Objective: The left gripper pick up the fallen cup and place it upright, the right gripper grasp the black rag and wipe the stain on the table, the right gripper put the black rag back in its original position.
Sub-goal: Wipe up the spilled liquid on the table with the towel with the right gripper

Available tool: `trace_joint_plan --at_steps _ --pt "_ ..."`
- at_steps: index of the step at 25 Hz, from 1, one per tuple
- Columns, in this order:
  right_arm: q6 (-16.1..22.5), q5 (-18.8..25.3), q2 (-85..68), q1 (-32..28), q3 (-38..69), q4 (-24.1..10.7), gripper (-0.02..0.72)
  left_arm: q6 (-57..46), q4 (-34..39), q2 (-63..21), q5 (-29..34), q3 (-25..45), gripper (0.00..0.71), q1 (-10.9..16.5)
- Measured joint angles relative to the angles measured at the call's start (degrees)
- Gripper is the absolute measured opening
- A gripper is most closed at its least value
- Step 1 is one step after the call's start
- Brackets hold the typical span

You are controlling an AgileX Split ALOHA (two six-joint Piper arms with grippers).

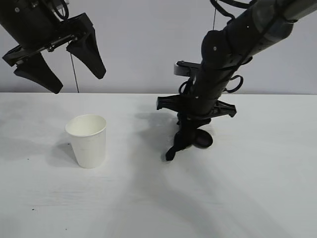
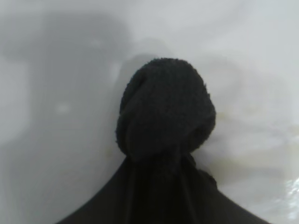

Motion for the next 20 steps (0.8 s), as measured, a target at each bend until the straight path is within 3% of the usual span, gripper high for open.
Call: trace_joint_plan --at_steps 6,11,15,20 --pt "0.2 1.8 0.0 -6.8 -0.4 -4.1 0.122 0.0 0.0 0.0 -0.9 0.0 0.694 0.0" --pt "-1.0 3.6 0.0 -9.2 -0.6 -4.9 0.122 0.0 0.0 0.0 -1.5 0.0 0.694 0.0" --pt "-3.5 5.2 0.0 -8.4 -0.8 -4.3 0.122 0.0 0.0 0.0 -1.5 0.0 0.694 0.0" --pt "-6.9 8.7 -0.7 -4.2 -0.8 -0.7 0.121 0.0 0.0 0.0 -1.5 0.0 0.694 0.0"
